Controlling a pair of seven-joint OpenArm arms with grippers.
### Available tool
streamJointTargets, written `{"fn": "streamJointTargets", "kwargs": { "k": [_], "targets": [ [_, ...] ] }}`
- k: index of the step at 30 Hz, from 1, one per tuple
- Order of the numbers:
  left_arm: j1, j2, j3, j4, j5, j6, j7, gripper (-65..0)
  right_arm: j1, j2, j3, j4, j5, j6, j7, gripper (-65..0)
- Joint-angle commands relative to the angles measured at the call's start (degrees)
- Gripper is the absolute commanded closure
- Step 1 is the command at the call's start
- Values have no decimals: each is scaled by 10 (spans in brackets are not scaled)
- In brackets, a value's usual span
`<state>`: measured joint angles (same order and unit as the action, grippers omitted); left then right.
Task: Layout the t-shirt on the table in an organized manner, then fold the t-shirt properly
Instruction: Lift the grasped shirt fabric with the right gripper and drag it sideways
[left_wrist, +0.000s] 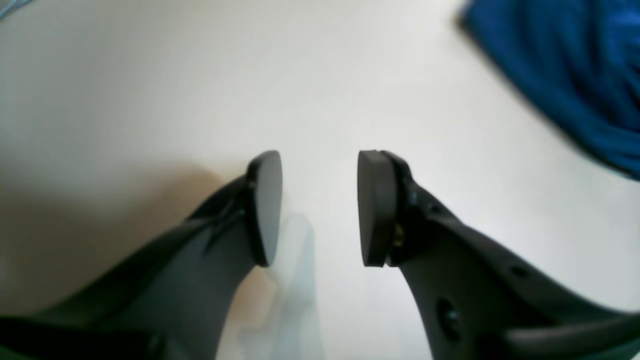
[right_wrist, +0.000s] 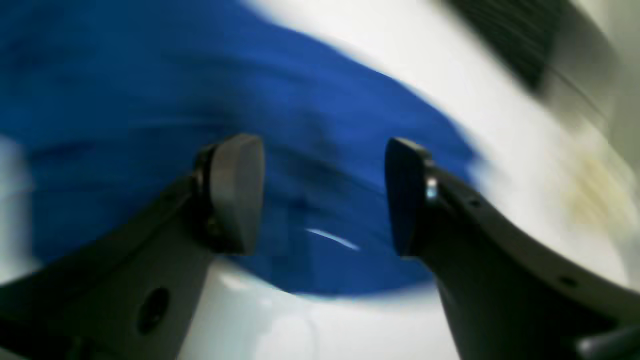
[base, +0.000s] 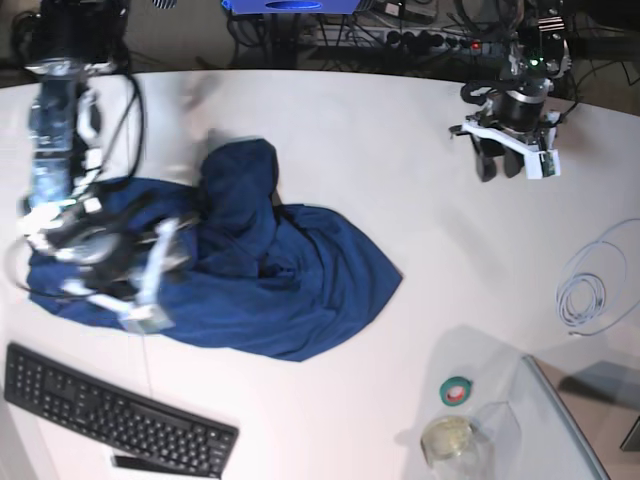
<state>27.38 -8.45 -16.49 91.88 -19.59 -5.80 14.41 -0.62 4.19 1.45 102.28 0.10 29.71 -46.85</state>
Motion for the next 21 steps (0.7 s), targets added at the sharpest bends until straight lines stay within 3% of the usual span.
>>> {"fn": "streamJointTargets", "kwargs": {
  "k": [1,5,8,13,19,21],
  "targets": [
    [-2,-2,-10,9,-2,-1,-14,-245,8,6,-37,10,-3,-23,7,-347],
    [9,-2,-44,9,-2,-1,-14,-245,33,-23,-192,-36,-3,-101,7,-381],
    [15,-2,-50,13,-2,-1,-14,-244,86,-43,-277,-139,-3,-133,10,-422],
    [33,-2,-57,13,-2,-1,-15,-244,125,-84,-296,-259,-2,-137,28,-432],
    [38,13,-86,12,-2,-1,-14,-244,140,-92,-294,-361,-3,-138,94,-431],
    [38,15,-87,9,1,-1,-14,-244,145,-92,-294,-383,-3,-138,104,-393]
  ]
}}
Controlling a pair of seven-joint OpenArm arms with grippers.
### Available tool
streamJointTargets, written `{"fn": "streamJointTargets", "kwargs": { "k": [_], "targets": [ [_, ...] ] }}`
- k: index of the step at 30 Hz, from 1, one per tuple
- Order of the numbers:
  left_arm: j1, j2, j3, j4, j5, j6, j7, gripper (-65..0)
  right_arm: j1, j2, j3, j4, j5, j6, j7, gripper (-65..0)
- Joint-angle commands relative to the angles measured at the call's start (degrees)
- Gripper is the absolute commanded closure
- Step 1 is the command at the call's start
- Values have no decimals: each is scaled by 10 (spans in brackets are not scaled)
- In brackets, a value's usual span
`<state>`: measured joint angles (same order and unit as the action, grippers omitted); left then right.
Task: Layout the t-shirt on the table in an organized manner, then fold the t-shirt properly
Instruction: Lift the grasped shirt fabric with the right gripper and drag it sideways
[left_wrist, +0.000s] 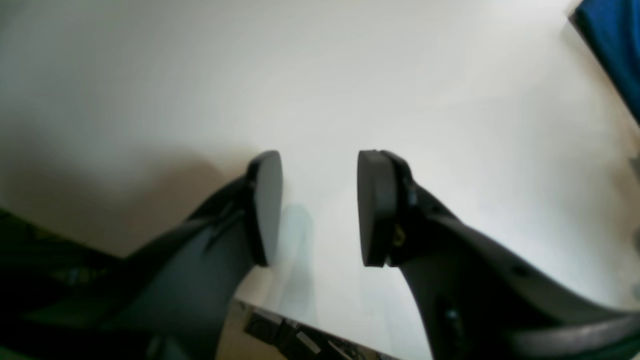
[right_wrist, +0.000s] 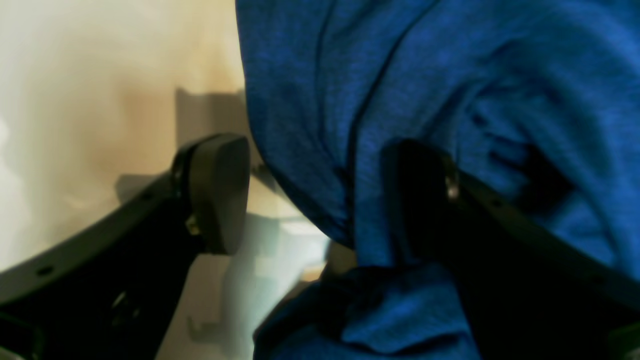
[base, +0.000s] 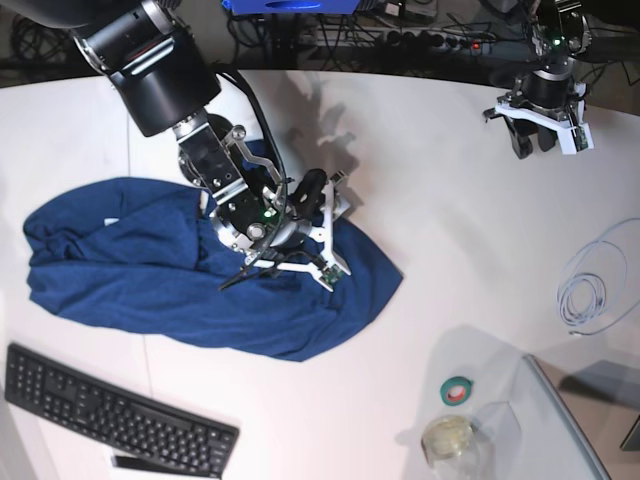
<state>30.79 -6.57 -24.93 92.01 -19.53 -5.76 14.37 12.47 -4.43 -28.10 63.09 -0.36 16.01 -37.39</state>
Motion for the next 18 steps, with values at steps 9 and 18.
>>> {"fn": "streamJointTargets", "kwargs": {
  "k": [9,18],
  "targets": [
    [-1,-4,2,8,1,-2,-13,-244,-19,-1,3,95,1,-1,9,-17],
    [-8,-6,4,8,1,-2,-13,-244,-86,64,19,422,1,-1,-89,-14]
  ]
}}
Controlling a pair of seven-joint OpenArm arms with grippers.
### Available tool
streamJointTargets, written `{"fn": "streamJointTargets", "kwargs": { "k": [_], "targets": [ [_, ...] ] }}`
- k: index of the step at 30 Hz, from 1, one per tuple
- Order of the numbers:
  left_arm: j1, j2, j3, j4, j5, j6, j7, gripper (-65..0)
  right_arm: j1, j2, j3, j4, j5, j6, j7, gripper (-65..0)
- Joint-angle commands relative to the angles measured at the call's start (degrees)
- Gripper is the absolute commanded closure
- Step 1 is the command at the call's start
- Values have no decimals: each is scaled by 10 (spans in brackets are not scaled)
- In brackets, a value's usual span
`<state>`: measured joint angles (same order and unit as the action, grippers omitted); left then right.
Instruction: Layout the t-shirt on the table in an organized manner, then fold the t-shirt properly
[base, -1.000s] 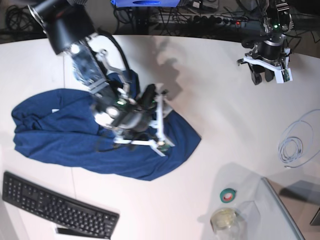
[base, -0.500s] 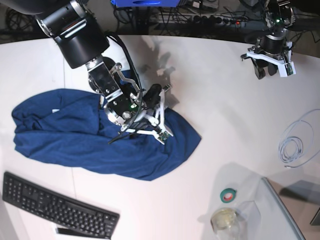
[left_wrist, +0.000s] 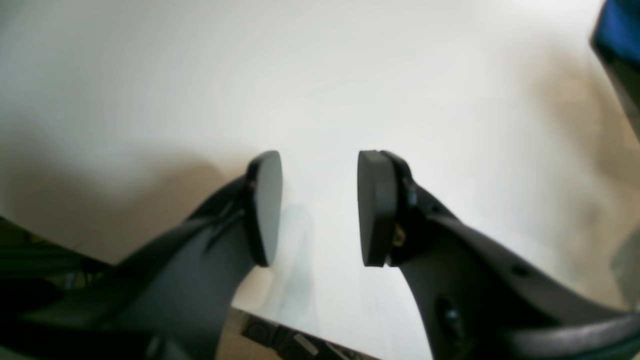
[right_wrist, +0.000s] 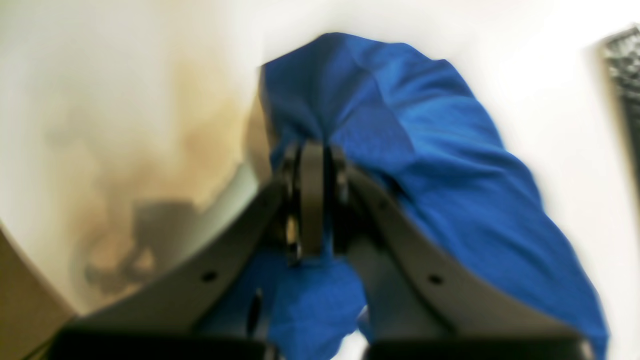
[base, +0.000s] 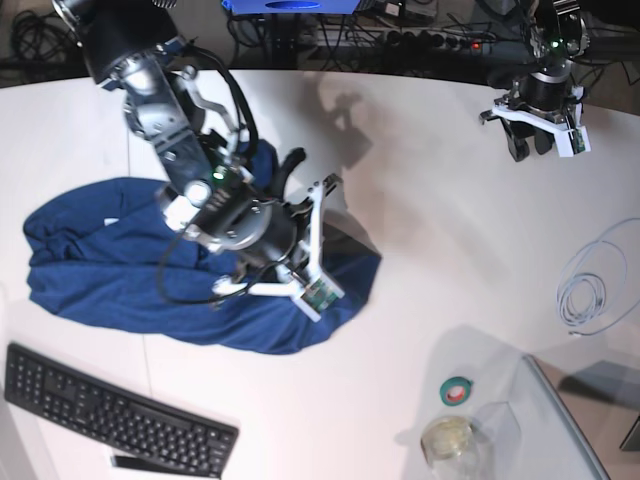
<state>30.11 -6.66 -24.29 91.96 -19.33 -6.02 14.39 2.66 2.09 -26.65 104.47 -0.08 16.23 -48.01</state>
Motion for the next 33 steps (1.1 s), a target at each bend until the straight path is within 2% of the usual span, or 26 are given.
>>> {"fn": "streamJointTargets", "kwargs": {
  "k": [1,5,8,11,14,17,20,27,33],
  "targets": [
    [-4,-4,-3,8,0,1,-13,-244,7,5,28,43,-1,-3,8,-14],
    [-13,-3,12,8,0,1,-13,-244,-23,34,125,105,1,-3,24,-14],
    [-21,-9,56,6,0,1,-13,-242,-57,63,191,107,1,-2,76,-14],
    [-40,-9,112,-7,13,1,-13,-242,-87,72,259,107,2,-1,132,-14],
    [-67,-6,192,-27,91,1,-13,-240,-101,72,327,107,2,0,174,-14],
    [-98,-2,286,-52,176,1,-13,-240,-102,72,368,107,2,0,191,-14],
    [-136,15,371,-69,210,1,-15,-240,-99,75,382,107,2,1,192,-14],
    [-233,85,506,-110,214,1,-16,-240,-95,92,380,108,1,1,193,-14],
    [-336,140,625,-278,214,3,-17,-240,-92,96,383,108,1,1,193,-14]
  ]
}}
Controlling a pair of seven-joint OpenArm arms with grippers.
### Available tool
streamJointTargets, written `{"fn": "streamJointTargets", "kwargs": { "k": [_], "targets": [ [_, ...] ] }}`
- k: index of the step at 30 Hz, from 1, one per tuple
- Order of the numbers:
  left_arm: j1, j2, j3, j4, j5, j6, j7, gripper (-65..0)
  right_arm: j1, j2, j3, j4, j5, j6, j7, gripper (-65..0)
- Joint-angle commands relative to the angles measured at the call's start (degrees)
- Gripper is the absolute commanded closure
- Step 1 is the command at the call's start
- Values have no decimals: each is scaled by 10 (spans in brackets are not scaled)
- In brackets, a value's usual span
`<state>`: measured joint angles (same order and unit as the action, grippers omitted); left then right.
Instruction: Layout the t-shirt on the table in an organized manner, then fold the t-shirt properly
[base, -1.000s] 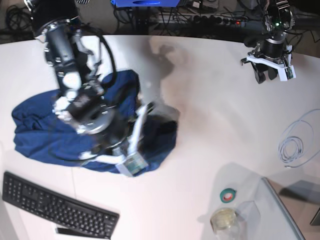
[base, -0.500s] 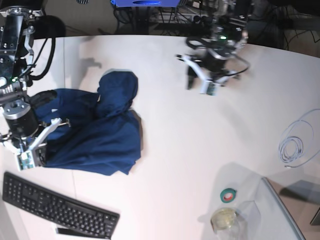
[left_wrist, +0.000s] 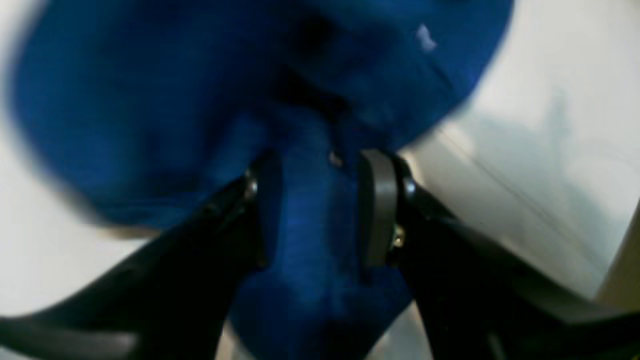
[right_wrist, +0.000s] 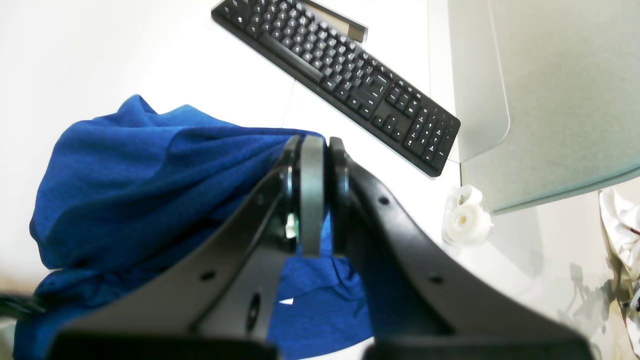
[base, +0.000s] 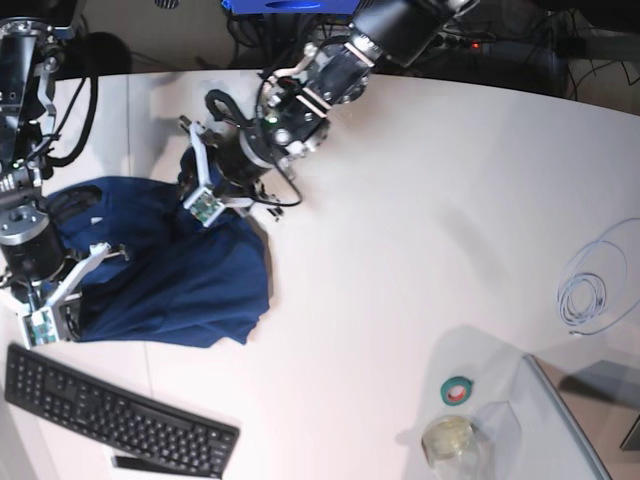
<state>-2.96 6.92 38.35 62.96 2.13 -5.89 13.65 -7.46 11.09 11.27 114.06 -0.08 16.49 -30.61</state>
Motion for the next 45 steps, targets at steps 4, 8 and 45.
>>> {"fn": "streamJointTargets", "kwargs": {
  "k": [4,8,45],
  "targets": [
    [-36,17,34,-81,-4,54,-9,-239,22,6,20,12,-1,-2,19,-14],
    [-12,2,33,-59,-2,72,-9,-239,42,6,92,10,1,-2,19,-14],
    [201,-152,-322,250,-5,73,-5,-239,65,-5,91,-225,-1,84,-6,-348]
  ]
}}
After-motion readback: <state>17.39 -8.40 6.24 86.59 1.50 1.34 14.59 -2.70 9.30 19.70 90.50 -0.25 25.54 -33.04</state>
